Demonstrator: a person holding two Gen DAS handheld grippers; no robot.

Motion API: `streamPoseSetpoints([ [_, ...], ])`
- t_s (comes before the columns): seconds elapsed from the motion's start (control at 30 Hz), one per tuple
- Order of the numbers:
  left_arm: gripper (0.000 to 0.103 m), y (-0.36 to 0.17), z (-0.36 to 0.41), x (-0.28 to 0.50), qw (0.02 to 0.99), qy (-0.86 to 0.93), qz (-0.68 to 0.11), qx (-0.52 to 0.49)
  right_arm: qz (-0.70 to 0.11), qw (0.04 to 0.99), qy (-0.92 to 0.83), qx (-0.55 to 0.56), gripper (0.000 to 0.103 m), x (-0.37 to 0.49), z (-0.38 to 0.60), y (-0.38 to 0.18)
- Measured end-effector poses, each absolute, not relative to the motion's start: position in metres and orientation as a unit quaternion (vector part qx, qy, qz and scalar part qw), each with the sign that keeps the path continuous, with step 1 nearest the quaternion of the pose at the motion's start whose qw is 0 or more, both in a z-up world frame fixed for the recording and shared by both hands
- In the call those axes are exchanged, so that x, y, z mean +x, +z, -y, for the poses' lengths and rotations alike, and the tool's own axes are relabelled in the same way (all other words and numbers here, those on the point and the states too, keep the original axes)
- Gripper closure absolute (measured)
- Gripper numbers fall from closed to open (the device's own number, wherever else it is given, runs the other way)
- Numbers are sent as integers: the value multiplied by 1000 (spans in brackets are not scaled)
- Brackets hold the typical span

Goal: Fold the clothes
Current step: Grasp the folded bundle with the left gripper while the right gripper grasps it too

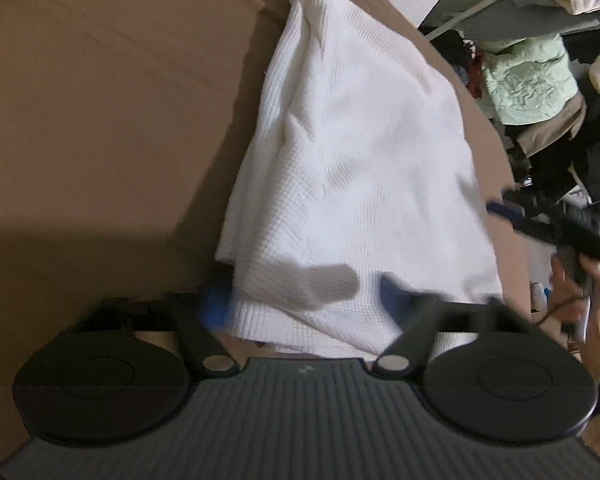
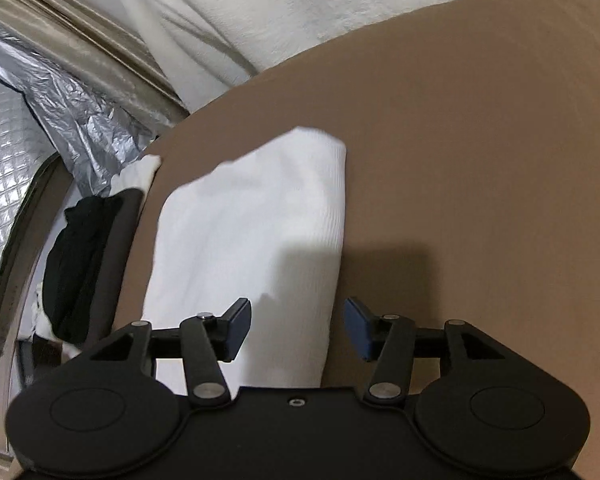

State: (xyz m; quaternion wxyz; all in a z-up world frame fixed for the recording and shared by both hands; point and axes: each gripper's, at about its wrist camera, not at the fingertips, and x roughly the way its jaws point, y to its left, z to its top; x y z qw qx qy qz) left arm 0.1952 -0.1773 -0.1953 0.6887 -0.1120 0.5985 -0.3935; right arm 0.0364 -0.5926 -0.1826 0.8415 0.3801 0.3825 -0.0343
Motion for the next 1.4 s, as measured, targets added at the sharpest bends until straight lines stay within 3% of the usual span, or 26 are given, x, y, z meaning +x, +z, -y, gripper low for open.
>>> streamPoseSetpoints([
  [0.1,76,-208,179,200,674,-390,-609,-152,-375,842,-19,387,39,70,610,-194],
  [0.17,76,-212,182,203,674,-396,-601,-167,-374,838,-5,396,38,87,621,-206],
  [0.3,67,-212,196,200,687,-403,-586,-149,-371,846,-32,381,18,135,623,-229],
  [0.37,69,-209,197,195,696,-406,-576,-141,-352,855,-46,379,17,148,619,-236],
  [0.4,85,-208,198,193,700,-407,-571,-137,-340,860,-47,378,26,153,616,-238],
  [0.43,87,-206,199,191,705,-408,-565,-132,-341,867,-47,359,58,159,609,-235],
  [0.47,88,-200,203,185,718,-413,-549,-111,-346,878,-49,326,68,163,599,-227],
  [0.53,89,-187,209,175,744,-424,-511,-78,-330,903,-51,272,73,159,582,-208],
  [0.63,89,-164,210,159,769,-453,-449,-54,-278,928,-53,243,74,136,567,-176],
  [0.8,89,-169,215,160,767,-449,-456,-55,-245,942,-75,218,75,112,557,-144],
  [0.9,89,-190,231,168,772,-423,-474,-22,-257,936,-94,221,73,111,560,-152],
  [1.07,87,-207,235,192,739,-417,-521,-89,-280,904,-135,293,59,116,593,-189],
  [1.2,79,-221,225,197,732,-422,-525,-105,-317,857,-139,382,43,118,621,-219],
  [1.3,83,-231,233,209,723,-432,-525,-119,-325,854,-104,393,36,121,624,-228],
  [1.37,86,-231,247,209,719,-436,-526,-130,-325,863,-90,375,37,125,618,-232],
  [1.4,87,-227,247,207,721,-435,-523,-131,-323,869,-83,365,51,128,614,-234],
])
